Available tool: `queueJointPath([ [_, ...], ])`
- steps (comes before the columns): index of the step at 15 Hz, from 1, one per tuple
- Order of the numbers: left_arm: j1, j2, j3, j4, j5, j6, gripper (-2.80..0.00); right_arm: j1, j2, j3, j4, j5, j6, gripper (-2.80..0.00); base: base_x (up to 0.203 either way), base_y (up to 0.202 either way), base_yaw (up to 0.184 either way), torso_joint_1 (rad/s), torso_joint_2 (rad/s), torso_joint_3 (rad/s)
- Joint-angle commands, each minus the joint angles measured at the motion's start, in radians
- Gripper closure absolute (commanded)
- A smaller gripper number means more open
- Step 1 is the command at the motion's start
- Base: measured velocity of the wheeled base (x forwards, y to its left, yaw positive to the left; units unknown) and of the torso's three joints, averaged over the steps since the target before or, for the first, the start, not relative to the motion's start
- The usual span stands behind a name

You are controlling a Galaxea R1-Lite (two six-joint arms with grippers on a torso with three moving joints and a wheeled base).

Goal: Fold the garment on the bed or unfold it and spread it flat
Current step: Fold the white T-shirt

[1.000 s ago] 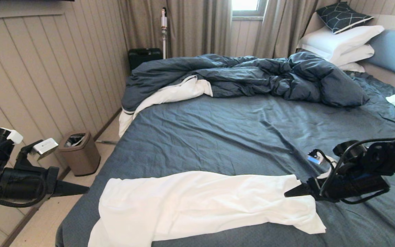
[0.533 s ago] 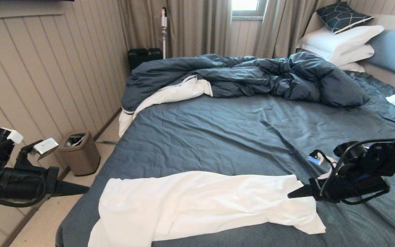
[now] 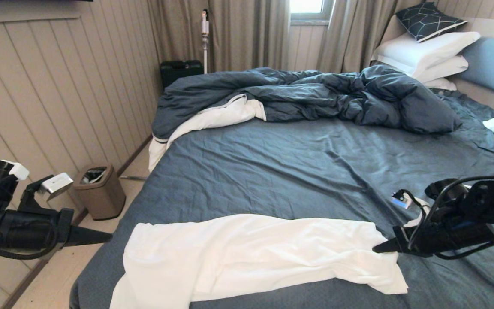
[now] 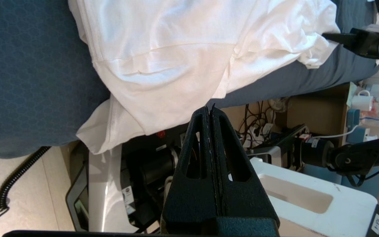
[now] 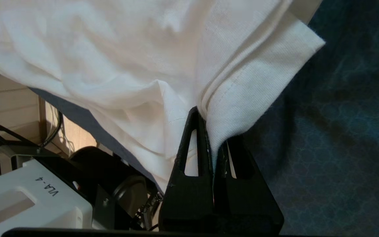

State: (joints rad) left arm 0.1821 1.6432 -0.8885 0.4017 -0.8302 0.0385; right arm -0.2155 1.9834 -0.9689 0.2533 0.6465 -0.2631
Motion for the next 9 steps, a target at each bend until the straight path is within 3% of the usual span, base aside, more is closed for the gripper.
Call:
queueJointPath([
  [1,0.000,0.000,-0.001,0.002,-0.004,0.001,0.00,0.000,-0.007,0.011,0.003,0.004,-0.019,0.00,0.000,0.000,0.000,0.000,0.00,0.000],
  [4,0.000,0.000,0.000,0.003,-0.004,0.000,0.00,-0.026,-0.025,0.011,0.003,0.002,-0.020,0.00,0.000,0.000,0.000,0.000,0.00,0.000],
  [9,-0.001,-0.003,0.005,0.003,-0.006,0.001,0.00,-0.171,-0.049,-0.006,0.010,-0.073,-0.053,0.00,0.000,0.000,0.000,0.000,0.00,0.000],
])
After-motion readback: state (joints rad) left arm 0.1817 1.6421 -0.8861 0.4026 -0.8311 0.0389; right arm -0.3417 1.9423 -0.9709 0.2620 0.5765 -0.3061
